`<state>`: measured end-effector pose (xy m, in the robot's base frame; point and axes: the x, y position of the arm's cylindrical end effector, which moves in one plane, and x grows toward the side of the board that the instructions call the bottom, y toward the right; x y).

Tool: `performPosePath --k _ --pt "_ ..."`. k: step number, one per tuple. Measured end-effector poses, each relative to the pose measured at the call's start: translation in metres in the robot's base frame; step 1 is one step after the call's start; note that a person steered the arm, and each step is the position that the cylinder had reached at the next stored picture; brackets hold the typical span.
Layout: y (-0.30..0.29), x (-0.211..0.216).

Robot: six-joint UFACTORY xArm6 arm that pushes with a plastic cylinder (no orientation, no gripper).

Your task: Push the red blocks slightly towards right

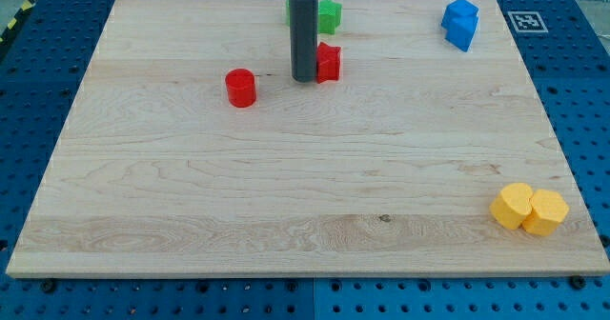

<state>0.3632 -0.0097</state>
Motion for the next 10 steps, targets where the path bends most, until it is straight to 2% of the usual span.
performPosePath --k 2,3,4,6,9,10 --pt "-0.009 -0.031" --pt "0.018 -0.056" --pt "0.056 -0.054" --pt "0.028 -0.038" --pt "0.024 -0.008" --pt "0.001 -0.014"
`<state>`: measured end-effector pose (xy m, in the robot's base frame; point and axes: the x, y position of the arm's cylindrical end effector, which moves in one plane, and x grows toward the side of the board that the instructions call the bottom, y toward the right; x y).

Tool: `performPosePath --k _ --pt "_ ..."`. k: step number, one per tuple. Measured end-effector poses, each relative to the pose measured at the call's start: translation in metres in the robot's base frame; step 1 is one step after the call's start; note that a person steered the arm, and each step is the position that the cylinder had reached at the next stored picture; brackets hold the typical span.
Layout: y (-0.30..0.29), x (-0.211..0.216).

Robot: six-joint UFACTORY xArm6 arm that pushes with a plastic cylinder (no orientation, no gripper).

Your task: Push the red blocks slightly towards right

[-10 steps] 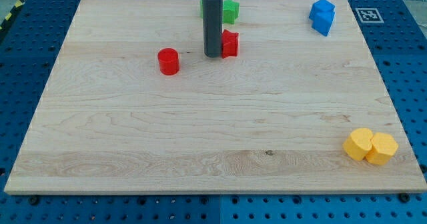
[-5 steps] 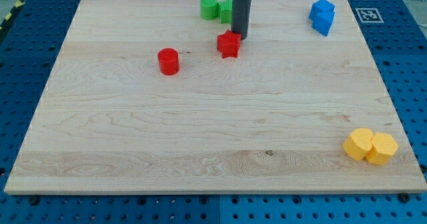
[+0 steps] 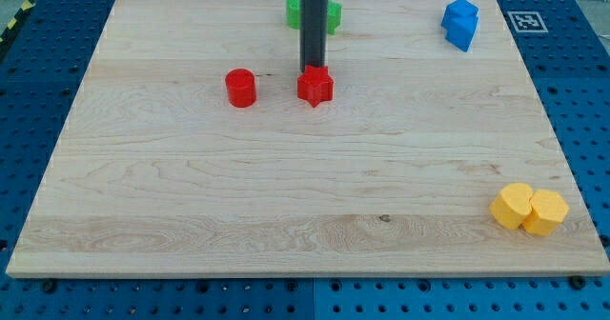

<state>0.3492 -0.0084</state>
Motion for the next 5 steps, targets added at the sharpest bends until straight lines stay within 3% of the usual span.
performPosePath --k 2,4,5 --pt "-0.122 -0.001" --pt "-0.138 0.046" --pt "-0.138 0.046"
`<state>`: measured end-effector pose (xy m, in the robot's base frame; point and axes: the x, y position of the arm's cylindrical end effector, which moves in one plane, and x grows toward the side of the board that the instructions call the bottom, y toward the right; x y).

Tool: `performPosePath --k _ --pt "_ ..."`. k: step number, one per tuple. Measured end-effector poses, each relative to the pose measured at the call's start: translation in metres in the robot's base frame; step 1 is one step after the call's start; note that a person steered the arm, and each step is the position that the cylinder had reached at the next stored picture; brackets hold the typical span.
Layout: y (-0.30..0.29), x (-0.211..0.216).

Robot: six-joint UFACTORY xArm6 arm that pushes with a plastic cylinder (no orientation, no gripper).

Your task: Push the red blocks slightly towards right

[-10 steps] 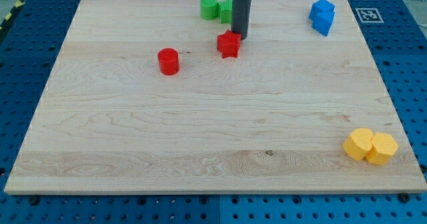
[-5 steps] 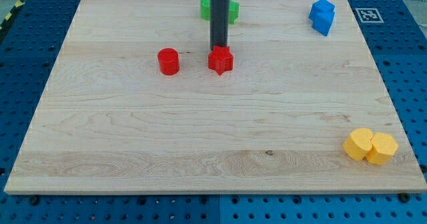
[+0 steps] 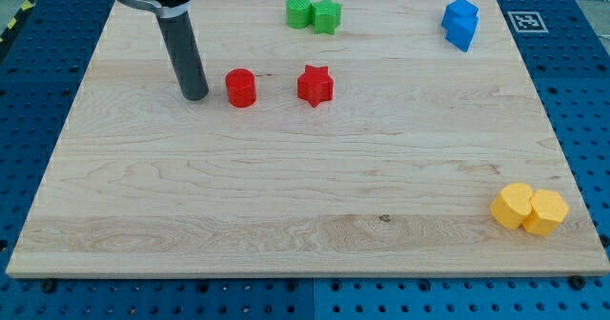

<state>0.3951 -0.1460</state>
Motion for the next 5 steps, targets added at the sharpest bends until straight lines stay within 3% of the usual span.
performPosePath --k 5 --pt "0.107 0.014"
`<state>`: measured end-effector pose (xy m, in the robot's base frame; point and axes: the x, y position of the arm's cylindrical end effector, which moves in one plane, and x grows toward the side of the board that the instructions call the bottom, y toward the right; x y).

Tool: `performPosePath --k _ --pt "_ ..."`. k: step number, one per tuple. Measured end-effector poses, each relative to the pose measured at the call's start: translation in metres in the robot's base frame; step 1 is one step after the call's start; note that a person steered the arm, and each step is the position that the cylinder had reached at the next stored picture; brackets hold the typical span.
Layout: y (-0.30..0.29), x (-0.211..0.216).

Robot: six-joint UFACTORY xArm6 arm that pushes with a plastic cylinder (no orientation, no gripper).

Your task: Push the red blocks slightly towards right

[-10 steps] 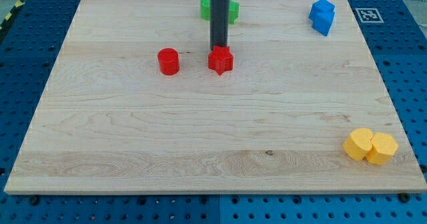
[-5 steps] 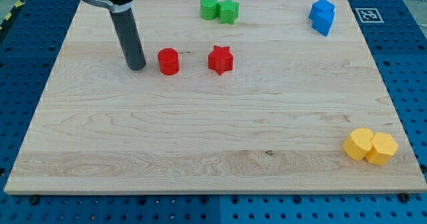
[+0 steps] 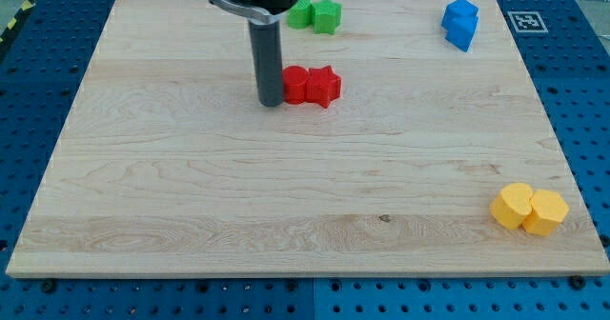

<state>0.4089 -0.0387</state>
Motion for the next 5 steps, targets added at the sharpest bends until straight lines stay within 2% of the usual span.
performPosePath --k 2,3,4,5 --pt "0.019 0.009" --pt "-0.007 0.009" --pt "-0.073 -0.016" --pt "-0.083 -0.074"
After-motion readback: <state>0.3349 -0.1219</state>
